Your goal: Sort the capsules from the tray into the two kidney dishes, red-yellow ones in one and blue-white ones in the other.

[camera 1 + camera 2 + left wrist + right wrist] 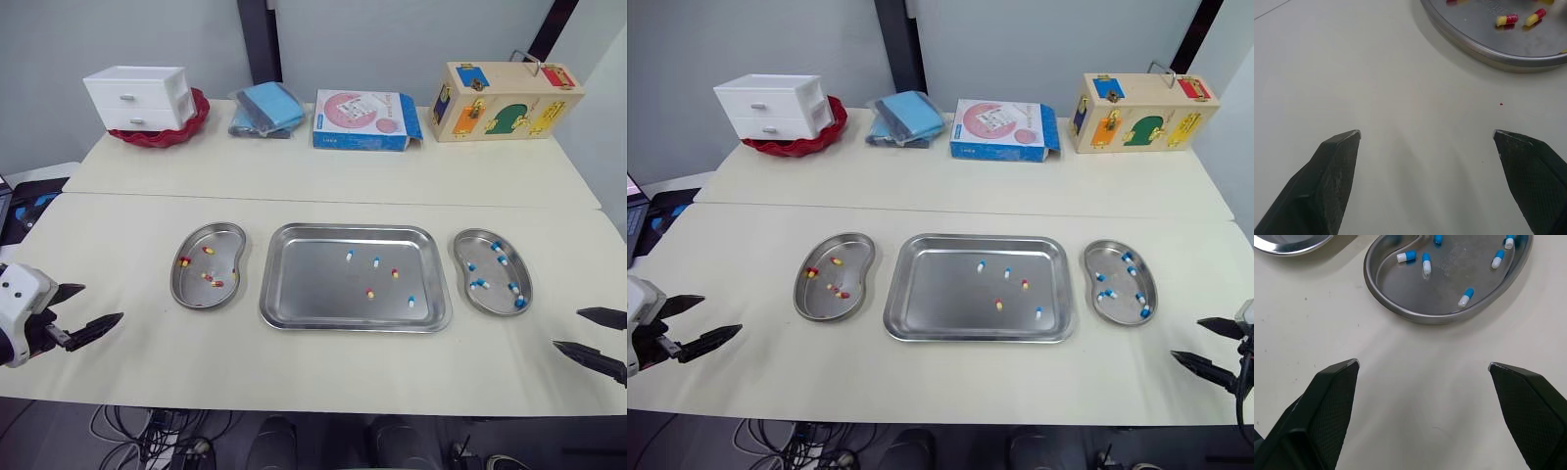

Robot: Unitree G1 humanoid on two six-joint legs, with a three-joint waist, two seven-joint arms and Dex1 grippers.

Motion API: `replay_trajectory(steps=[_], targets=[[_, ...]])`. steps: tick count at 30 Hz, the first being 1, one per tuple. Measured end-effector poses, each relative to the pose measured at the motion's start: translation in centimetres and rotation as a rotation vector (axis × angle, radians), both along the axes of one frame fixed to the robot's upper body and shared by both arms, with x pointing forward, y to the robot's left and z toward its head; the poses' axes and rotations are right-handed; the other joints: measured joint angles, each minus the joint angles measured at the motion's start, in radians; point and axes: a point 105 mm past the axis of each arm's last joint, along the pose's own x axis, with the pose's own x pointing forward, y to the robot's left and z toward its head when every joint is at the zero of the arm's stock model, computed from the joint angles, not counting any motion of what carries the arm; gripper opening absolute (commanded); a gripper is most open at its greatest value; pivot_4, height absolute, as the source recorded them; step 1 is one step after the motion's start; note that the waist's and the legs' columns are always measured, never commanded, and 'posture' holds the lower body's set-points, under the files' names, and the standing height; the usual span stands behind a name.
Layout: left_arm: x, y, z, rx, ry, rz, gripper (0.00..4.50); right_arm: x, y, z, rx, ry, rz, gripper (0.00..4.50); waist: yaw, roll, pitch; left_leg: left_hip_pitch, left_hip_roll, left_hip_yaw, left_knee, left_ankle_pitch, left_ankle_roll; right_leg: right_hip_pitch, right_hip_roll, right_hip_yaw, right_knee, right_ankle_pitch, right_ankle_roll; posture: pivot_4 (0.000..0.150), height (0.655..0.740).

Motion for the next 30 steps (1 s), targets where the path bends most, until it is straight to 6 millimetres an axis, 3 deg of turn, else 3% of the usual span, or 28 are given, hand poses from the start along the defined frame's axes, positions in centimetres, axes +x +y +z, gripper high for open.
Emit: replay_trajectory(steps=[8, 12, 17, 20, 26, 30], targets=[[-0.3, -0.1, -0.3, 0.001, 0.018, -0.002, 4.49, -0.3, 0.9, -0.4, 0.028, -0.019, 0.054, 4.5, 0.0, 0.0, 0.0, 0.0, 0.0, 0.0, 0.0, 0.0, 0.0, 0.0, 0.0, 0.0, 0.0, 0.0, 0.0, 0.15, 0.74], [-0.5, -1.8, -0.3, -0.017, 0.008, -0.075, 4.49, -0.3, 2.7, 0.1, 0.039, -0.048, 0.135, 4.5, 0.0, 0.001, 0.0, 0.0, 0.0, 0.0, 0.0, 0.0, 0.0, 0.0, 0.0, 0.0, 0.0, 0.0, 0.0, 0.15, 0.74], [-0.6, -7.2, -0.2, -0.167, -0.171, -0.215, 4.49, 0.2, 7.8, 2.6, 0.161, -0.102, 0.27, 4.5, 0.001, 0.001, 0.0, 0.0, 0.0, 0.0, 0.001, 0.0, 0.0, 0.001, 0.0, 0.0, 0.001, 0.0, 0.0, 0.15, 0.74], [-1.7, -10.2, -0.4, -0.227, -0.228, -0.292, 4.49, 1.0, 11.4, 4.1, 0.2, -0.113, 0.332, 4.5, -0.002, 0.0, -0.001, 0.0, 0.0, -0.001, 0.001, 0.0, 0.0, 0.001, 0.0, 0.0, 0.001, 0.0, 0.0, 0.15, 0.74], [-3.5, -14.5, -1.7, -0.351, -0.295, -0.359, 4.49, 3.5, 17.4, 5.0, 0.219, -0.141, 0.374, 4.5, 0.0, 0.0, -0.002, -0.001, 0.0, -0.001, 0.002, 0.0, 0.0, 0.001, 0.0, 0.0, 0.0, 0.001, 0.001, 0.15, 0.74], [-4.2, -16.4, -2.2, -0.414, -0.347, -0.382, 4.49, 5.3, 21.3, 4.4, 0.258, -0.123, 0.362, 4.5, 0.006, 0.0, -0.002, -0.002, 0.0, -0.002, 0.002, 0.0, 0.0, 0.0, 0.0, -0.001, 0.0, 0.001, 0.001, 0.15, 0.74]])
